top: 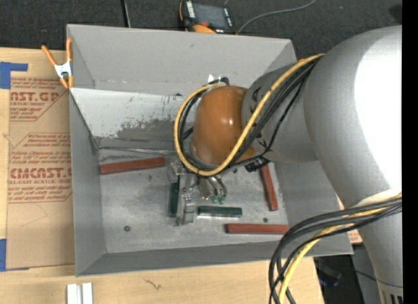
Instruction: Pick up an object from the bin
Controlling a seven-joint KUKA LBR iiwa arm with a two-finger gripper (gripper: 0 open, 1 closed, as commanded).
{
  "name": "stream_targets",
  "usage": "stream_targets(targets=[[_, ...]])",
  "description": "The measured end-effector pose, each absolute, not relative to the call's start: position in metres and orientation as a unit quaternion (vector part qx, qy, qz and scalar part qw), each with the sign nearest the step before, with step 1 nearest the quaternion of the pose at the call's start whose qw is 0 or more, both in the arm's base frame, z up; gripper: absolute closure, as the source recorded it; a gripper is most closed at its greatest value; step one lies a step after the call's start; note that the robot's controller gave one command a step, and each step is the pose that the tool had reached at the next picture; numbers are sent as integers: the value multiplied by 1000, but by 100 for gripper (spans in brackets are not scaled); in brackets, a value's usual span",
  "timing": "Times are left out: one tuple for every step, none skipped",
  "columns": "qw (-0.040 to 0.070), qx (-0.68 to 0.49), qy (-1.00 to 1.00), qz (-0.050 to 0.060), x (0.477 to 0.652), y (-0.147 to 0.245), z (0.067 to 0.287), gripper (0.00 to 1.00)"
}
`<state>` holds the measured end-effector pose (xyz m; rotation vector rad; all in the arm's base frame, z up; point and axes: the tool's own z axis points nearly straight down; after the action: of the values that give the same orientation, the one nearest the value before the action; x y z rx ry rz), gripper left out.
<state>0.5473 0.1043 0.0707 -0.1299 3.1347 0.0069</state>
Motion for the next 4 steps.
stream_targets(targets=[[2,-65,998,0,534,74,71,0],[5,-171,985,1,569,107,168,0],[-2,-196,981,0,581,72,66,0],[1,-197,980,1,583,74,70,100]])
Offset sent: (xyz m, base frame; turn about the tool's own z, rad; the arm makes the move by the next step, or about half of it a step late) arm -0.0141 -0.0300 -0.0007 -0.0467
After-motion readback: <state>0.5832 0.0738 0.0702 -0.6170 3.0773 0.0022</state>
